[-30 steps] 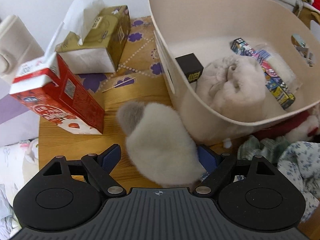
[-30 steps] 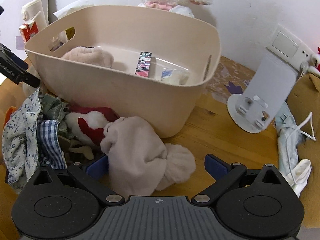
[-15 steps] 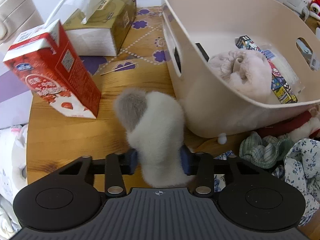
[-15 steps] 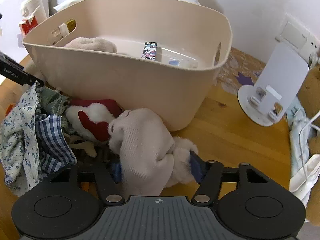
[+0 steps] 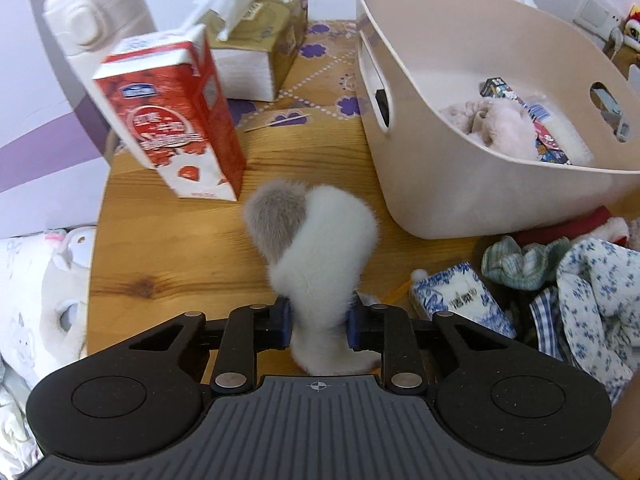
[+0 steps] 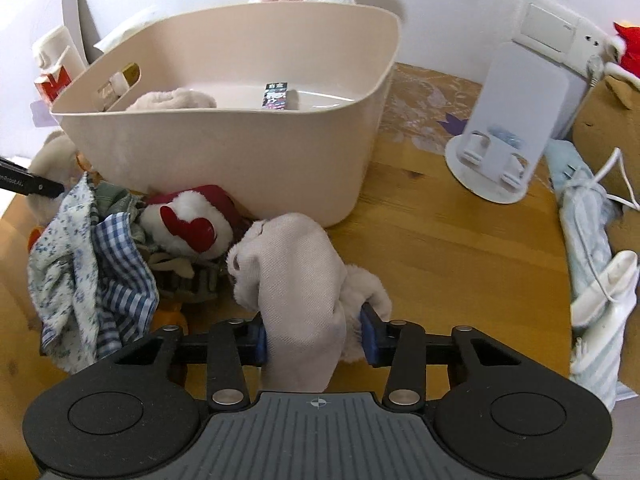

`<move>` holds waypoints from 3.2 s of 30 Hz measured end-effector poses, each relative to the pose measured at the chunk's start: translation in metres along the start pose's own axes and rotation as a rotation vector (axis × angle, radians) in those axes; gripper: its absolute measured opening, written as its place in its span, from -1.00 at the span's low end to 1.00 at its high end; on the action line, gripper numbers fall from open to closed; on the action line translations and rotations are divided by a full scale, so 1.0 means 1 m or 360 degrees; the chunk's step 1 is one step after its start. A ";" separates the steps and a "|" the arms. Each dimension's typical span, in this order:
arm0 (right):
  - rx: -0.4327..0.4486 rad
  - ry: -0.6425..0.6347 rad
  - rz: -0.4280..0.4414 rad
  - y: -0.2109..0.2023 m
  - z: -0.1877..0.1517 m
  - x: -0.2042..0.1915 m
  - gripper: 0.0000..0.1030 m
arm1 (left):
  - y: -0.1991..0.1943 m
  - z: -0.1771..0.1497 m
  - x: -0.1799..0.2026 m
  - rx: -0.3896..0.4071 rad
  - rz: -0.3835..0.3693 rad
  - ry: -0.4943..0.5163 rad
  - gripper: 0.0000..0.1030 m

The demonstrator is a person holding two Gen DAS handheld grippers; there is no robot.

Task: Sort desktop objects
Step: 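Carry the white toy and pink cloth into the beige basket and release both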

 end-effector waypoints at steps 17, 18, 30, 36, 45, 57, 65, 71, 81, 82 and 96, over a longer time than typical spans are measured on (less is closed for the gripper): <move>0.0152 -0.0041 0.0055 -0.064 0.000 0.002 -0.22 | -0.080 0.003 0.009 0.0281 -0.0005 0.0030 -0.52; 0.0169 -0.0049 0.0059 -0.068 0.003 0.002 -0.22 | -0.085 0.004 0.013 0.0300 -0.0014 0.0037 -0.52; 0.0334 -0.0044 0.0063 -0.110 0.037 0.010 -0.22 | -0.147 0.037 0.039 0.0553 -0.0022 0.0139 -0.52; 0.0419 0.0008 -0.0003 -0.116 0.060 0.021 -0.22 | -0.155 0.059 0.059 0.0616 -0.0049 0.0191 -0.52; 0.0490 0.0018 -0.0071 -0.113 0.098 0.022 -0.22 | -0.154 0.080 0.101 0.0656 -0.0104 0.0308 -0.52; 0.0541 0.0142 -0.0091 -0.091 0.139 0.015 -0.21 | -0.113 0.103 0.135 0.0619 -0.0157 0.0349 -0.52; 0.0438 0.0269 -0.0063 -0.052 0.148 0.017 -0.20 | -0.069 0.101 0.143 0.0486 -0.0148 0.0336 -0.52; 0.0336 0.0299 -0.0049 -0.023 0.149 0.016 -0.17 | -0.043 0.098 0.138 0.0387 -0.0111 0.0311 -0.52; 0.0277 0.0356 -0.0008 -0.011 0.144 0.013 0.17 | -0.034 0.085 0.140 0.0351 -0.0098 0.0325 -0.28; 0.0287 0.0355 0.0004 -0.013 0.144 0.012 0.17 | -0.038 0.084 0.141 0.0373 -0.0107 0.0324 -0.18; 0.0410 0.0095 -0.0037 -0.059 0.141 -0.007 0.98 | -0.098 0.070 0.138 0.0456 -0.0140 0.0351 0.52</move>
Point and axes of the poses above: each gripper's, at about its wrist camera, not at the fingertips, and y roughly the way its jaws point, x to its right, z to its top, the point moved 8 cm from there along y, roughly the way its jaws point, and after that the axes turned 9 degrees about -y, right-handed, at the moved point
